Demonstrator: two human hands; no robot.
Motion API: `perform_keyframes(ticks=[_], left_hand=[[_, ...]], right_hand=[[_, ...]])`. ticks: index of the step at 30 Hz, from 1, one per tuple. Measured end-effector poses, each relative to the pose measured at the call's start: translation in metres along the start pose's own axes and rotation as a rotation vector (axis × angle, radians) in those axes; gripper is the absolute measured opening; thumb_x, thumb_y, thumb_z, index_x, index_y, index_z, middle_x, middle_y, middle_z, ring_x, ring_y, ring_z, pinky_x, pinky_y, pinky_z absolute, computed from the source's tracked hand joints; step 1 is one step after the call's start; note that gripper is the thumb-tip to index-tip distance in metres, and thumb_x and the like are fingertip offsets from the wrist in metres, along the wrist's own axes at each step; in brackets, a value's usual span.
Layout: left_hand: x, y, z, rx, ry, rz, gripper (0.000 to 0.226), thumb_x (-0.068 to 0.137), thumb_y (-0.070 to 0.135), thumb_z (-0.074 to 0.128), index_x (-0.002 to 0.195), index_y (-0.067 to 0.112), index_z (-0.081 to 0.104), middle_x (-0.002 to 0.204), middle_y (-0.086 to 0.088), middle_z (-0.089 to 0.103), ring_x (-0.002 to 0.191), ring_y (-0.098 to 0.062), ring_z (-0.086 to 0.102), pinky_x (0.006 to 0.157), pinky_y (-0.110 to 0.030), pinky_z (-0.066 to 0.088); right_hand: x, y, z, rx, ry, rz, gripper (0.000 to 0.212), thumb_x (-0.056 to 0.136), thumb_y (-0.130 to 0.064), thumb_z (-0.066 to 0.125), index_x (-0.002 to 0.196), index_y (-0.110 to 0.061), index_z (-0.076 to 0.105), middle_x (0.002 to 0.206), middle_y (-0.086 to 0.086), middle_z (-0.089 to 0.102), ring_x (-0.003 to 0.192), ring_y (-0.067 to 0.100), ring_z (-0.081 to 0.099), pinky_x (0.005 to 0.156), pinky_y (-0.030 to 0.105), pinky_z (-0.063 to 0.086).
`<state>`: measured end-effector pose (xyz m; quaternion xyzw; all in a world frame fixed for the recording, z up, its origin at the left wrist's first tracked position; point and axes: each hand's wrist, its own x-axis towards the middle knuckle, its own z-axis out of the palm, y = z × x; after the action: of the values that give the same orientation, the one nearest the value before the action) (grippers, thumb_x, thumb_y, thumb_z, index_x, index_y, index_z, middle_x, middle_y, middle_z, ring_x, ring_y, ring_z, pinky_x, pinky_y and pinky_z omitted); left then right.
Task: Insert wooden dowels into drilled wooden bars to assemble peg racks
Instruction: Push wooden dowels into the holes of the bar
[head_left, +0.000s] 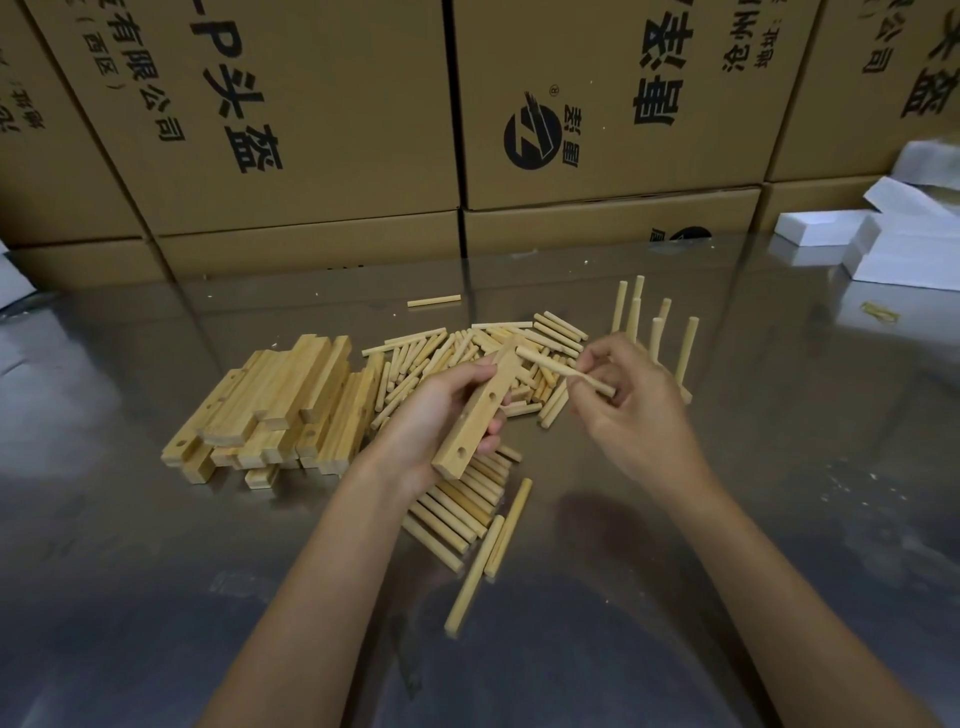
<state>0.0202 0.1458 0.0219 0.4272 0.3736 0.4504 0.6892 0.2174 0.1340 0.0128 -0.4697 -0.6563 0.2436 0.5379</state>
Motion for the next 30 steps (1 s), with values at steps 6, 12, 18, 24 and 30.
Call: perform_keyframes(ticks=[6, 12, 18, 24, 30], left_hand=[[-0.002, 0.001, -0.001, 0.201, 0.078, 0.026, 0.024, 0.098, 0.022, 0.055, 0.112, 0.036, 0.068, 0.075, -0.001, 0.064, 0.058, -0.011, 0.055, 0.047, -0.023, 0.047], [-0.001, -0.001, -0.005, 0.388, 0.107, 0.053, 0.03, 0.099, 0.023, 0.056, 0.108, 0.047, 0.071, 0.075, 0.005, 0.069, 0.061, -0.008, 0.059, 0.054, -0.022, 0.049], [-0.002, -0.002, -0.004, 0.367, 0.06, 0.059, 0.033, 0.1, 0.023, 0.053, 0.103, 0.049, 0.073, 0.074, 0.0, 0.061, 0.059, -0.008, 0.056, 0.053, -0.021, 0.049], [0.001, 0.001, -0.003, 0.417, 0.141, 0.06, 0.033, 0.101, 0.022, 0.054, 0.129, 0.036, 0.064, 0.075, 0.002, 0.067, 0.059, -0.009, 0.059, 0.051, -0.023, 0.048], [-0.002, 0.008, -0.008, 0.151, 0.195, 0.13, 0.041, 0.104, 0.016, 0.044, 0.143, 0.023, 0.051, 0.079, -0.005, 0.066, 0.062, -0.016, 0.06, 0.05, -0.031, 0.049]], right_hand=[[-0.001, 0.002, -0.001, -0.255, -0.057, -0.046, 0.025, 0.096, -0.014, 0.058, 0.112, -0.028, 0.07, 0.064, -0.019, 0.058, 0.053, 0.001, 0.05, 0.047, 0.013, 0.035], [-0.004, 0.0, 0.003, -0.343, -0.04, -0.055, 0.027, 0.097, -0.012, 0.056, 0.116, -0.022, 0.072, 0.075, -0.02, 0.061, 0.059, -0.005, 0.054, 0.05, 0.01, 0.032], [-0.005, 0.006, 0.009, -0.2, 0.037, 0.027, 0.023, 0.099, -0.011, 0.053, 0.106, -0.017, 0.074, 0.055, -0.011, 0.051, 0.045, 0.003, 0.042, 0.043, 0.016, 0.026], [-0.006, 0.003, 0.01, -0.218, -0.059, 0.07, 0.017, 0.101, -0.016, 0.051, 0.103, -0.02, 0.067, 0.072, 0.001, 0.064, 0.053, 0.008, 0.047, 0.051, 0.028, 0.036], [-0.005, -0.008, 0.006, 0.186, -0.176, 0.301, 0.021, 0.106, -0.024, 0.04, 0.095, -0.017, 0.057, 0.079, -0.003, 0.07, 0.075, 0.011, 0.066, 0.064, 0.028, 0.052]])
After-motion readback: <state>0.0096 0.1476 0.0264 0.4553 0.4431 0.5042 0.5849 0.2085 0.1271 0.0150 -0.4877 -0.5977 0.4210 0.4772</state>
